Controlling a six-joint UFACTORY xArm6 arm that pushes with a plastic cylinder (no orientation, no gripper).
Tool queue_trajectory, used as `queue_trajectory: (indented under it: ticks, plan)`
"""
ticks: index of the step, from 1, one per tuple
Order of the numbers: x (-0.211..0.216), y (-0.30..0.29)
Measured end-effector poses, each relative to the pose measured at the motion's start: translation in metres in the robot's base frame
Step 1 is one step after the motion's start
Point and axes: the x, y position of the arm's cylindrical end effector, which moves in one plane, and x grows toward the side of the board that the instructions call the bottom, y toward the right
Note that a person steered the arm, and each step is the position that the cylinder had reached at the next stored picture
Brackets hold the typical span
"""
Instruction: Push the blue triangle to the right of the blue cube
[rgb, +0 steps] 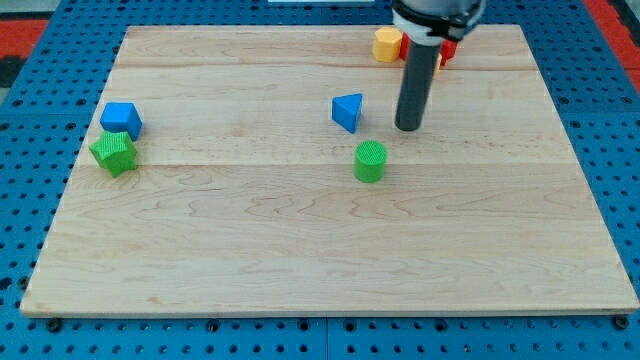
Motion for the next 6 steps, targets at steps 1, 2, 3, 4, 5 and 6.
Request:
queue_trajectory:
  ticks: [1,2,3,4,5,6]
  plan:
    - [-0.018,-0.061]
    - [-0.018,-0.143]
    - [-0.018,-0.183]
    - [-0.007,-0.166]
    - [0.01,-0.145]
    - [0.027,-0.133]
